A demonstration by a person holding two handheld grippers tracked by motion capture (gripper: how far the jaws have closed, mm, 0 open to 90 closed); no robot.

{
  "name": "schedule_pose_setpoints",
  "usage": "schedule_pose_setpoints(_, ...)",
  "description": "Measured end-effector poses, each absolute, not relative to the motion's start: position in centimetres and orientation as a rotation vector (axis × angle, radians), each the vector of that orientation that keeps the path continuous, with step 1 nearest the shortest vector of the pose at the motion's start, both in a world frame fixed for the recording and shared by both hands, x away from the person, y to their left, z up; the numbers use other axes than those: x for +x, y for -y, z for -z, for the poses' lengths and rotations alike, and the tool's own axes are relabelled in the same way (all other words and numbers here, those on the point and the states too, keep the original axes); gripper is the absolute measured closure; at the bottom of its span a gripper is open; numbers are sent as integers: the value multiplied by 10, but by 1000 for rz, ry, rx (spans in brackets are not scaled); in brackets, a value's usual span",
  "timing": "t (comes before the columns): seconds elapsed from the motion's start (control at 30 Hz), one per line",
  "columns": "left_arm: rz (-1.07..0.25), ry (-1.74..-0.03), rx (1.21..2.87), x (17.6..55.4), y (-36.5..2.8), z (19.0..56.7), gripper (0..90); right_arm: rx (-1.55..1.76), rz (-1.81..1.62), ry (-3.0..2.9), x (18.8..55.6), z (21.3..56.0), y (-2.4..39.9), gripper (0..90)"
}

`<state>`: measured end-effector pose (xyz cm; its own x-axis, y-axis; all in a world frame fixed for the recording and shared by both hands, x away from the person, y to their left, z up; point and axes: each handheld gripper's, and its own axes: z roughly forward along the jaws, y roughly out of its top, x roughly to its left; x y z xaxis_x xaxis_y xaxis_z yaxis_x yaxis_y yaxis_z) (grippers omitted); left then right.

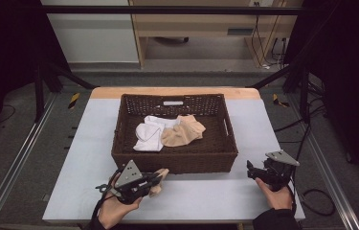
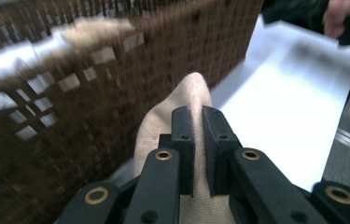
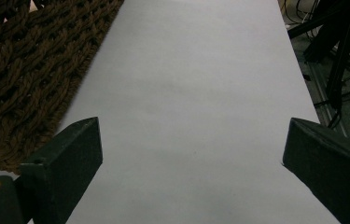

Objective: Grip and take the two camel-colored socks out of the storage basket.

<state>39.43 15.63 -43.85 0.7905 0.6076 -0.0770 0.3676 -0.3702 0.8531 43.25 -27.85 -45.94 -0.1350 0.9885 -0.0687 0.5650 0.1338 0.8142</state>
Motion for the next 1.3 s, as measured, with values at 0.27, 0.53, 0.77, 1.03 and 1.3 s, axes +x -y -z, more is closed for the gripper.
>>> schedule_pose_setpoints(0.27, -268, -740, 2105, 398, -147, 461, 831, 1502, -862, -1781, 433, 460, 279, 50)
schedule_pose_setpoints(0.53, -260, -716, 2103, 397, -143, 464, 667, 1503, -862, -1779, 433, 460, 279, 49)
schedule_pose_setpoints(0.77, -309, -714, 2018, 393, -148, 446, 580, 1509, -895, -1763, 433, 459, 281, 45)
schedule_pose_setpoints(1.03, -363, -702, 1938, 389, -157, 420, 558, 1507, -898, -1758, 433, 459, 281, 43)
schedule_pose_setpoints(1.3, -417, -691, 1895, 394, -158, 399, 524, 1501, -910, -1762, 433, 458, 280, 41)
